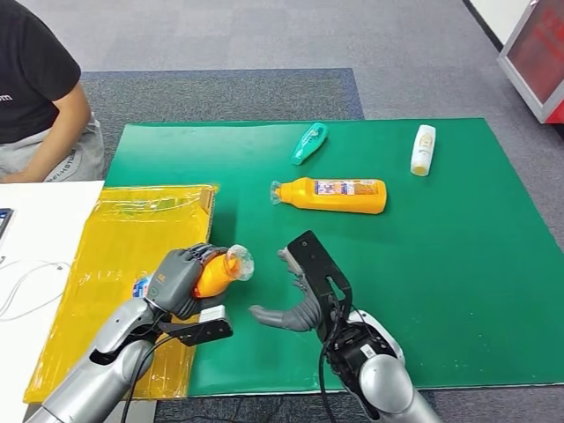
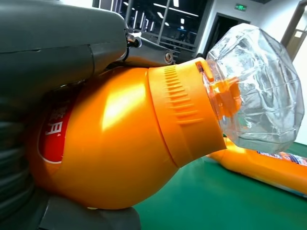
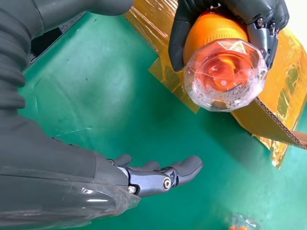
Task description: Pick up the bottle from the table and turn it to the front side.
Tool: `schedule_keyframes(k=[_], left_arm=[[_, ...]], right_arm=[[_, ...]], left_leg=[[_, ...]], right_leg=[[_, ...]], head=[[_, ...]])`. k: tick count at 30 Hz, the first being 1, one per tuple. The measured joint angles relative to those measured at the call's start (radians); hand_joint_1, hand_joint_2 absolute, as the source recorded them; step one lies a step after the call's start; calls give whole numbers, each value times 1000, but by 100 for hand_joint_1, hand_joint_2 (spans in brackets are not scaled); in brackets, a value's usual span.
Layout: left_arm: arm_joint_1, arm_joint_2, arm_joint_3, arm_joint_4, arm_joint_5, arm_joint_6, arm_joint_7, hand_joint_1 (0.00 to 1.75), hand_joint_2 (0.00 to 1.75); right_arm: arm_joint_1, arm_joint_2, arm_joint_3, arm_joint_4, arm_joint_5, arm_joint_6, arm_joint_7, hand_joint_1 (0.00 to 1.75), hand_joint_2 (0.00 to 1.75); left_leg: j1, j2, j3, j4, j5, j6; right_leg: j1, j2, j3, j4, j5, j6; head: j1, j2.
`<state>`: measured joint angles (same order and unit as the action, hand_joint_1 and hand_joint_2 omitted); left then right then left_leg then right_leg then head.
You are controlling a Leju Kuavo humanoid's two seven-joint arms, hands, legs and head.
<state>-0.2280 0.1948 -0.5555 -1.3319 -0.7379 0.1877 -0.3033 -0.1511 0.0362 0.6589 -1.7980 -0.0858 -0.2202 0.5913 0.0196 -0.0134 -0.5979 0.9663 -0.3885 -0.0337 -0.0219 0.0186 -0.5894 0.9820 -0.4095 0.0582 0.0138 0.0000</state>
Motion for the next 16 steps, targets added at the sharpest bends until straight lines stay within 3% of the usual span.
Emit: schedule_keyframes(k=[1,3,5,7,11,16], left_arm=[[1,-2,1,2,-1,3,1,41,175],[6,-8,4,7,-3,15,2,17,175],[16,-16,9,17,-4,27,1,0,175],[33,-23,15,32,-6,40,-4,0,175],[55,-33,26,55,-24,79,-12,0,0],[62,-38,33,76,-73,120,-5,0,0]], right_arm=[[1,0,0,0,2,-1,0,0,175],[2,0,0,-3,5,-2,0,0,175],[3,0,0,-6,10,-4,0,0,175],[4,0,0,-8,14,-5,0,0,175],[7,0,0,-11,20,-5,0,0,175],[17,-1,0,-16,20,-3,0,0,175]], left_leg=[[0,0,0,0,0,0],[0,0,0,0,0,0],[0,0,0,0,0,0],[0,0,0,0,0,0],[0,0,0,0,0,0],[0,0,-1,0,0,0]], right_leg=[[0,0,0,0,0,0],[0,0,0,0,0,0],[0,0,0,0,0,0],[0,0,0,0,0,0],[0,0,0,0,0,0],[0,0,0,0,0,0]], head=[[0,0],[0,0],[0,0],[0,0],[0,0],[0,0]])
